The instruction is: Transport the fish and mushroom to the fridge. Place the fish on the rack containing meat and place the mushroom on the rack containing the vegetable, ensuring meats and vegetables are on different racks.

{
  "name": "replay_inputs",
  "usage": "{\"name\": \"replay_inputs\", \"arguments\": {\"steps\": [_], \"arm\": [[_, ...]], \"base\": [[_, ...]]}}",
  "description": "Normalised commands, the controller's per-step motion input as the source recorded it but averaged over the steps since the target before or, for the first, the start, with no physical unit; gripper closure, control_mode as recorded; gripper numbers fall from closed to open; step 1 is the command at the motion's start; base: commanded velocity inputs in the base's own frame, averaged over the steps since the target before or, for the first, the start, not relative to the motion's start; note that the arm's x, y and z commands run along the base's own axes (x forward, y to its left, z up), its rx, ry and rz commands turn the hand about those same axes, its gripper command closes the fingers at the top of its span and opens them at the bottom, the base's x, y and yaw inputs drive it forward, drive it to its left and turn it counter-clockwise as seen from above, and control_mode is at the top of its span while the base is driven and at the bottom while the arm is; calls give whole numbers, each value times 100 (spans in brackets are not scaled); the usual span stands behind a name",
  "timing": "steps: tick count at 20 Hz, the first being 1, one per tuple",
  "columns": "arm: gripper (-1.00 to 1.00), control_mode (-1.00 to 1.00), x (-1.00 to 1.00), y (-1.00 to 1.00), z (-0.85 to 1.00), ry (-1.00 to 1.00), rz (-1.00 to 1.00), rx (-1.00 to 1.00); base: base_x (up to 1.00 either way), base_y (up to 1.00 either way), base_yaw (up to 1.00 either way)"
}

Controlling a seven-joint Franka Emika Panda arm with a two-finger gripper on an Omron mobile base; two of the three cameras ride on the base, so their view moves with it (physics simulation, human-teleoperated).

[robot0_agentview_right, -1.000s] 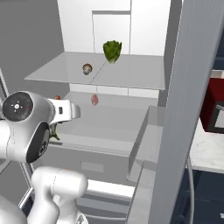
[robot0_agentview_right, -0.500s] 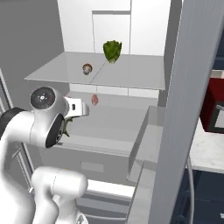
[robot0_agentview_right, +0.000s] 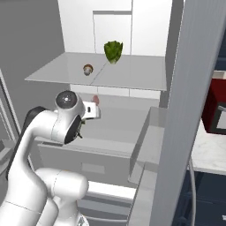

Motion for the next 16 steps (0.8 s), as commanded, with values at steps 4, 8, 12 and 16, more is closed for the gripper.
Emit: {"name": "replay_inputs", "arguments": {"steps": [4, 8, 12, 16], "arm": [[100, -100, 42, -6, -44, 7, 0, 0], [100, -100, 39, -8, -44, 8, 0, 0], [100, -100, 55, -9, -34, 8, 0, 0], [100, -100, 40, -11, -26, 10, 1, 0]], "base": [[0, 0, 0], [0, 0, 0], [0, 0, 0], [0, 0, 0]]}}
